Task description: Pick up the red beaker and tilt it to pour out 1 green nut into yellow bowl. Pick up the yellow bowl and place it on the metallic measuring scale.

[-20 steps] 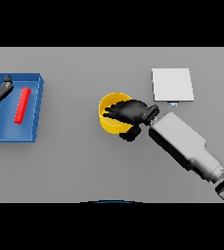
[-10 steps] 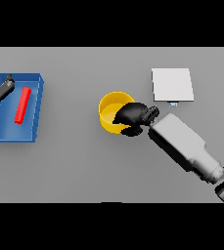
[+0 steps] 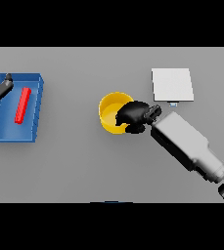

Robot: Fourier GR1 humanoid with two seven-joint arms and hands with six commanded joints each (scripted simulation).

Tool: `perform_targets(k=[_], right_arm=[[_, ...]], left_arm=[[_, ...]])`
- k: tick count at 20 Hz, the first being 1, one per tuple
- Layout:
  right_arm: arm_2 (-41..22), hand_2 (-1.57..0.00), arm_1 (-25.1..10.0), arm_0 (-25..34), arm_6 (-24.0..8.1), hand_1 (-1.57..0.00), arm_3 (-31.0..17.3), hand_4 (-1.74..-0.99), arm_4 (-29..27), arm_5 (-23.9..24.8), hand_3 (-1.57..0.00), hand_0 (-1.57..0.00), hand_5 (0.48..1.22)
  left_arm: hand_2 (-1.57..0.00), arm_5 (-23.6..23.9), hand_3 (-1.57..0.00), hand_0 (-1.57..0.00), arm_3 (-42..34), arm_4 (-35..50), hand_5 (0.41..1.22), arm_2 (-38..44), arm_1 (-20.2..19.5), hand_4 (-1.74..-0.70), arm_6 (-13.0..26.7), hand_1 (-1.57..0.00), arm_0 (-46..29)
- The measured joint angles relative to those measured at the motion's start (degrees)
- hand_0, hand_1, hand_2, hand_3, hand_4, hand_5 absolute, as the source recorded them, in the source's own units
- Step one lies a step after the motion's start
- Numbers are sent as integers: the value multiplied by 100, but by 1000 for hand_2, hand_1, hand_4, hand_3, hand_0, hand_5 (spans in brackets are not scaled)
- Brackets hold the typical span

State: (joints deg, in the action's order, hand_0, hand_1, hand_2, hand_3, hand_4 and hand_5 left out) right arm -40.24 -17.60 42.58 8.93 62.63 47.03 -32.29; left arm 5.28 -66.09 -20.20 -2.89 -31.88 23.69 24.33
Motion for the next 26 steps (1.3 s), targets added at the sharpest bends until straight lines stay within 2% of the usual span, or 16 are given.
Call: perform_targets(k=[1, 4, 7, 10, 11, 13, 14, 16, 20, 21, 23, 26], right_arm=[[-17, -1330, -40, 1, 63, -1539, 8, -1728, 31, 53, -1376, -1539, 1212], [157, -1386, -108, 115, -127, -1554, 261, -1735, -123, -199, -1286, -1555, 1217], [303, -1419, -326, 159, -262, -1563, 599, -1738, -190, -360, -1242, -1563, 1219], [495, -1436, -435, 256, -456, -1567, 798, -1739, -221, -347, -1260, -1567, 1220], [559, -1436, -489, 273, -448, -1568, 812, -1740, -248, -350, -1266, -1568, 1220], [680, -1439, -630, 274, -365, -1569, 758, -1740, -292, -302, -1376, -1569, 1220], [736, -1465, -711, 283, -270, -1569, 742, -1740, -323, -270, -1347, -1569, 1220], [880, -1482, -813, 315, -371, -1570, 607, -1741, -331, -225, -1283, -1570, 1220], [1184, -1527, -1130, 399, -286, -1571, 335, -1741, -325, 71, -1219, -1571, 1221], [1236, -1536, -1147, 464, -292, -1571, 92, -1741, -252, 239, -1209, -1571, 1221], [1333, -1527, -1281, 572, -46, -1571, -266, -1741, -204, 463, -1192, -1571, 1221], [1516, -1508, -1310, 687, 43, -1571, -785, -1741, -227, 664, -1171, -1571, 1221]], left_arm=[[1, 7, 1, 1, 6, 5, 687, 4, 15, -730, 31, 1, 14], [1, 24, 1, 1, -52, -16, 692, -13, 13, -733, 41, 1, -20], [1, -33, 1, 1, -56, 9, 697, -9, -12, -734, 18, 1, 12], [1, -70, 1, 1, -64, 27, 697, 12, -63, -737, -24, 1, -2], [1, -48, 1, 1, -5, 38, 697, 35, -50, -736, -19, 1, 34], [1, -68, 1, 1, -46, 95, 697, 63, -50, -746, -114, 1, -16], [1, -79, 1, 1, -65, 93, 700, 54, -45, -743, -76, 1, -9], [1, -63, 1, 1, 4, 23, 704, 16, -31, -742, 46, 1, 30], [1, -33, 1, 1, -18, -13, 708, 2, -18, -744, 109, 1, 40], [1, -34, 1, 1, -129, 1, 708, 3, -28, -743, 81, 1, -40], [1, -54, 1, 1, -189, 5, 703, 4, -30, -738, 199, 1, -47], [1, -73, 1, 1, -208, 18, 696, 30, -71, -731, 175, 1, -58]])
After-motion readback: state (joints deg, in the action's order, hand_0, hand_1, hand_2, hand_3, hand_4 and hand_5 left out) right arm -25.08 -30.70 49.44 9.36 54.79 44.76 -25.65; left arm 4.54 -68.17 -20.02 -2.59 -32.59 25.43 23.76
